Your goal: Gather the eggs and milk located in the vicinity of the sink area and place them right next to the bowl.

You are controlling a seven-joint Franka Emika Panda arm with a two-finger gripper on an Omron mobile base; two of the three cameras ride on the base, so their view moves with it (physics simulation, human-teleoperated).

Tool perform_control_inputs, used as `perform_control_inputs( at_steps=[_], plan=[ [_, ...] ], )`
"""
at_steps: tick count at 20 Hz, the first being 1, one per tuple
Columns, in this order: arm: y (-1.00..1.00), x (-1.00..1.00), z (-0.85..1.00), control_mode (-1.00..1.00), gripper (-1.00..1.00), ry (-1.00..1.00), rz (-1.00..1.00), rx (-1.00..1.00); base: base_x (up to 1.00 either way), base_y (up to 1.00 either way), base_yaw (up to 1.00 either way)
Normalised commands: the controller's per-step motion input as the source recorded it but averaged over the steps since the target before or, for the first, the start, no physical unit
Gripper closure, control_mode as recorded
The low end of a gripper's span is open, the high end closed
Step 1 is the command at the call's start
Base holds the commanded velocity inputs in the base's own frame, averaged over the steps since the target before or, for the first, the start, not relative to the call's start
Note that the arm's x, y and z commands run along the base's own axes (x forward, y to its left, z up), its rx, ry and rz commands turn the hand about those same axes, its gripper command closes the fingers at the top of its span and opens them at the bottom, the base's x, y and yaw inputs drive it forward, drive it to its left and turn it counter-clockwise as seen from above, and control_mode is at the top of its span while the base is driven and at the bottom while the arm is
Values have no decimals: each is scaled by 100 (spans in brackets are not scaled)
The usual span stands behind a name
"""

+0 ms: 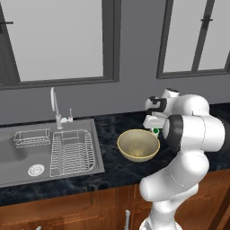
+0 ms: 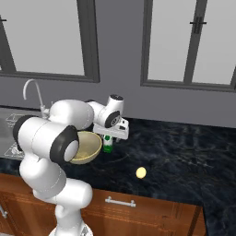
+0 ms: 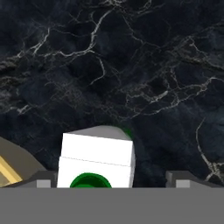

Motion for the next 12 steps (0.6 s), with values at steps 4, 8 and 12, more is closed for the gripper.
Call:
perform_control_inputs(
  at_steps=[4, 8, 12],
  plan=[
    [0, 0, 2, -100, -100, 0, 0, 0, 0, 0, 0],
    [0, 0, 16, -100, -100, 0, 0, 0, 0, 0, 0],
    [0, 0, 29, -100, -100, 0, 0, 0, 0, 0, 0]
  ],
)
